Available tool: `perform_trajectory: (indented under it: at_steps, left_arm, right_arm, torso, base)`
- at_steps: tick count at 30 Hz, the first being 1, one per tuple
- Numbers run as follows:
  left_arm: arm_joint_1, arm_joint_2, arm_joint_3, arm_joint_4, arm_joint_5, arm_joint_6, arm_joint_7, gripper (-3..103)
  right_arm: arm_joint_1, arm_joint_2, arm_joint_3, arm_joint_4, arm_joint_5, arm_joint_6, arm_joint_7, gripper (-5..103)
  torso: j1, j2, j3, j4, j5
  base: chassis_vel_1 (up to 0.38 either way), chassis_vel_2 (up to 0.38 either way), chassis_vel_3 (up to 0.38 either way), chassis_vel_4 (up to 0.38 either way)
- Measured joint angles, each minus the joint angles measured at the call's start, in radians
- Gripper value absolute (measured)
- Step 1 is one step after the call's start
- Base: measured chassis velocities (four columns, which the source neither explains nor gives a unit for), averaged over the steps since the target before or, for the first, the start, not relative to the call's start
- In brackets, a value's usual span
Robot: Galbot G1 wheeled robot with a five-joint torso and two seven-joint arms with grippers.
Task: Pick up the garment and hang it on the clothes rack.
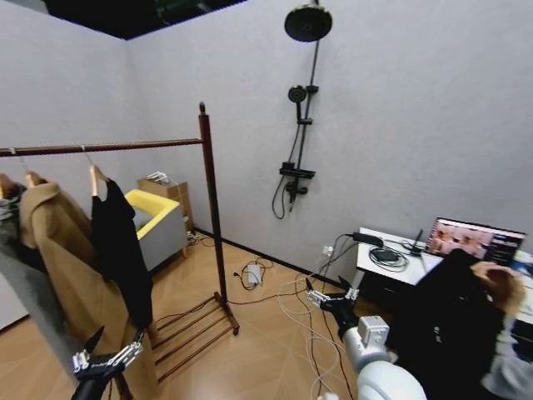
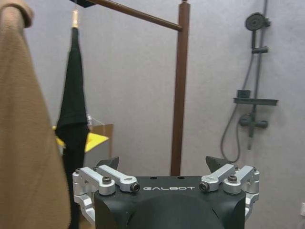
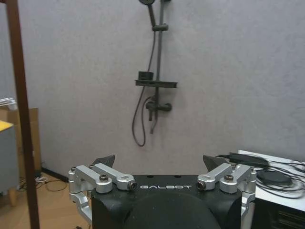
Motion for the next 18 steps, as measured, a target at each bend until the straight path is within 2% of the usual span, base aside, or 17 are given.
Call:
perform_trajectory:
  at_steps: [11, 18]
  left_arm:
    - [0.0, 0.0, 0.0, 0.0, 0.0, 0.0, 0.0, 100]
    - [0.0, 0.0, 0.0, 0.0, 0.0, 0.0, 0.0, 100]
  right_arm:
    - [0.013, -0.025, 0.022, -0.005, 0.031, 0.007, -0.017, 100]
    - [0.037, -0.01, -0.027, -0.015, 0.023, 0.0, -0.014, 100]
  torso:
    - [0.0, 0.0, 0.0, 0.0, 0.0003]
    - [0.0, 0.0, 0.0, -0.0001, 0.0001]
  base:
    - [0.012, -0.276, -0.28, 0.007]
    - [0.012, -0.246, -0.255, 0.014]
